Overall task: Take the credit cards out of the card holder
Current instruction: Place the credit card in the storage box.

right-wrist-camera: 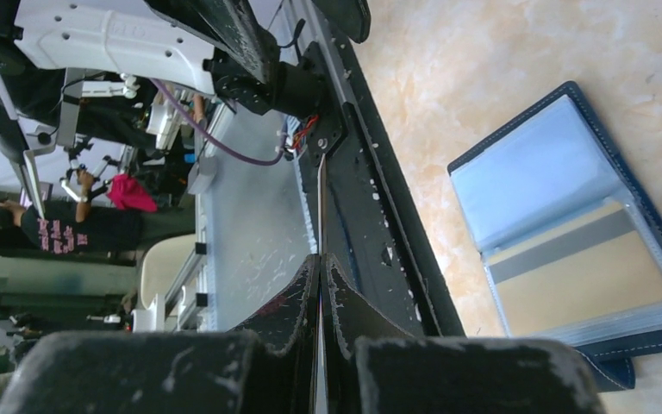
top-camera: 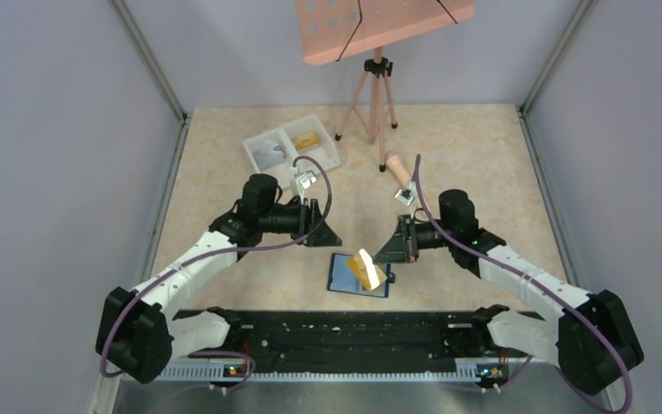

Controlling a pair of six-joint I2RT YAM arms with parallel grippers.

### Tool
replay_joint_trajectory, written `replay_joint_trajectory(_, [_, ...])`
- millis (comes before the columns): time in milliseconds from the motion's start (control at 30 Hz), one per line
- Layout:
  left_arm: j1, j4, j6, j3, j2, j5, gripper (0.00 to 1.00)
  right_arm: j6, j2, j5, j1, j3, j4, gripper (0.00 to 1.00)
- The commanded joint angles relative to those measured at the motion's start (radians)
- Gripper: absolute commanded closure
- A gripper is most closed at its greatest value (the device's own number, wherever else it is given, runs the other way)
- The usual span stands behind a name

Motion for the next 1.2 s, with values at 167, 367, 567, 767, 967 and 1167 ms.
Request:
replay_joint_trajectory(167, [-0.012, 0.004, 0.047, 0.069, 0.047, 0.189, 0.46, 0.017, 0.010, -0.059, 0.033, 0.034, 0.100, 1.00])
replay_joint_trajectory(367, [-0.041, 0.003, 0.048, 0.091, 0.082, 0.192, 0.47, 0.066, 0.022, -0.067, 0.039, 0.021, 0.173, 1.00])
replay_joint_trajectory(567, [-0.061, 0.025, 0.032, 0.106, 0.116, 0.208, 0.52, 0.066, 0.025, -0.062, 0.042, 0.020, 0.172, 1.00])
replay_joint_trajectory(767, [-0.085, 0.028, 0.037, 0.127, 0.140, 0.220, 0.54, 0.070, 0.033, -0.050, 0.044, 0.016, 0.177, 1.00])
replay_joint_trajectory(967, [-0.091, 0.030, 0.039, 0.120, 0.148, 0.223, 0.62, 0.079, 0.034, -0.048, 0.045, 0.004, 0.193, 1.00])
replay_joint_trajectory(1167, [-0.093, 0.030, 0.039, 0.115, 0.150, 0.221, 0.67, 0.084, 0.035, -0.044, 0.045, -0.002, 0.202, 1.00])
